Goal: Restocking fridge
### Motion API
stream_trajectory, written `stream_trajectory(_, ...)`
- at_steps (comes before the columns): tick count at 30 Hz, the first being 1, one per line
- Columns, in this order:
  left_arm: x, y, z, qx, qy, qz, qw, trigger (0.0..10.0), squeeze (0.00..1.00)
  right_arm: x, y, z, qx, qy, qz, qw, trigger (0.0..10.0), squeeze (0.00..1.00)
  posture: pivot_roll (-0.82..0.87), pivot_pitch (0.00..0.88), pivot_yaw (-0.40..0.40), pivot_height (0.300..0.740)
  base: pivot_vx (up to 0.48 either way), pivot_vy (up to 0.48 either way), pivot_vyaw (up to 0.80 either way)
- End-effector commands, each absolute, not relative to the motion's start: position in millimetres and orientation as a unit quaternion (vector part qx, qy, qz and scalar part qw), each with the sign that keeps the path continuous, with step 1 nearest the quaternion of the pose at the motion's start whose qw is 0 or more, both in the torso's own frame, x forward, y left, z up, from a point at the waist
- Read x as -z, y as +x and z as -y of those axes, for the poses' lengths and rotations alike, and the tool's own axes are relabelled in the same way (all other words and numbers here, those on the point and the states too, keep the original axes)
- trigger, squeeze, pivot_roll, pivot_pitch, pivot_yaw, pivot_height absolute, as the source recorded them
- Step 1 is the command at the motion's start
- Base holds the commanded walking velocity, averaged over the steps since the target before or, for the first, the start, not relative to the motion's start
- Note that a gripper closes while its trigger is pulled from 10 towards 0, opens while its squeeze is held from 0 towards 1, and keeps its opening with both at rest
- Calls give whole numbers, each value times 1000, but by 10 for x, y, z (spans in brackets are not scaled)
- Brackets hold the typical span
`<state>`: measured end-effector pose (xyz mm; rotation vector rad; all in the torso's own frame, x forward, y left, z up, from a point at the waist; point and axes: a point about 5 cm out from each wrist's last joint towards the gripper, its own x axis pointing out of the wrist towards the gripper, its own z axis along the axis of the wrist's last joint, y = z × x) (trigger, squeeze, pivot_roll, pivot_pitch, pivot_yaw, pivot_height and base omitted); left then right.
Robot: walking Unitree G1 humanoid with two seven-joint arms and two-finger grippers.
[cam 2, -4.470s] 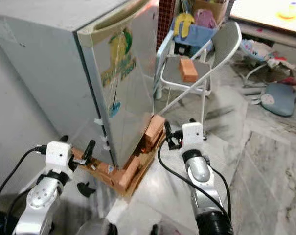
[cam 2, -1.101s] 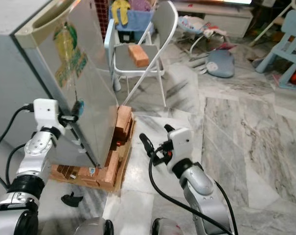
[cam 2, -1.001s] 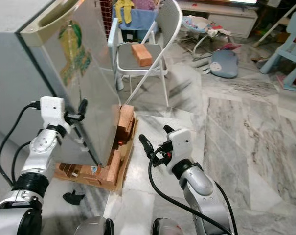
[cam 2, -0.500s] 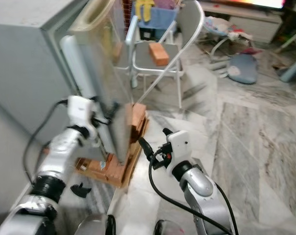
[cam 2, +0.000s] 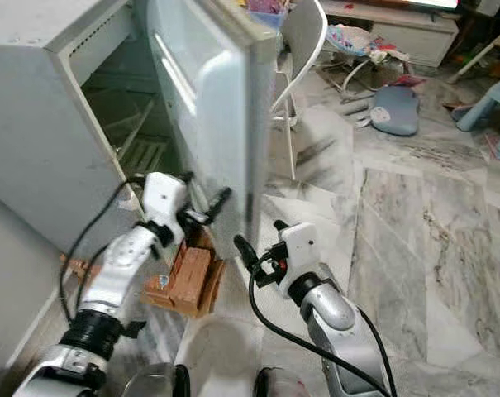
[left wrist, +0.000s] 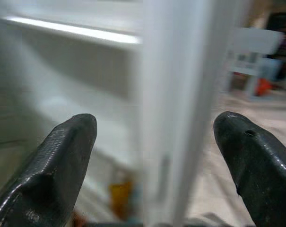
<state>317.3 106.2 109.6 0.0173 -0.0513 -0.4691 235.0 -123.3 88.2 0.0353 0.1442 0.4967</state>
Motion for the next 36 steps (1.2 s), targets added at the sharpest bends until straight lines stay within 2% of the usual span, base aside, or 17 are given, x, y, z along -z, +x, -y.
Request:
stream_trajectory(1,-1122,3166,-1098,219,10,32,975,10000,0,-887,2374,1251,-237,12,-65,969,10000,0,70,42,-25,740,0,0,0)
stream_trajectory(5,-1098,3141,-1150,211,4,34,977,10000,0,-864,2419,1344,-191,7,-70,979,10000,0,71,42,-30,740,0,-311,-709)
stream_trajectory(11,-1048,3083,-1063,220,6,24,975,10000,0,-870,2439,1378,-180,-1,-63,982,10000,0,64,41,-27,740,41,-418,-750)
stream_trajectory(20,-1021,3043,-1007,233,12,21,972,10000,0,-860,2445,1354,-177,-6,-59,982,10000,0,63,39,-29,740,290,-377,0)
stream_trajectory(36,-928,3046,-1075,202,23,0,979,10000,0,-865,2477,1350,-166,-12,-51,985,10000,0,61,35,-24,740,469,0,-53)
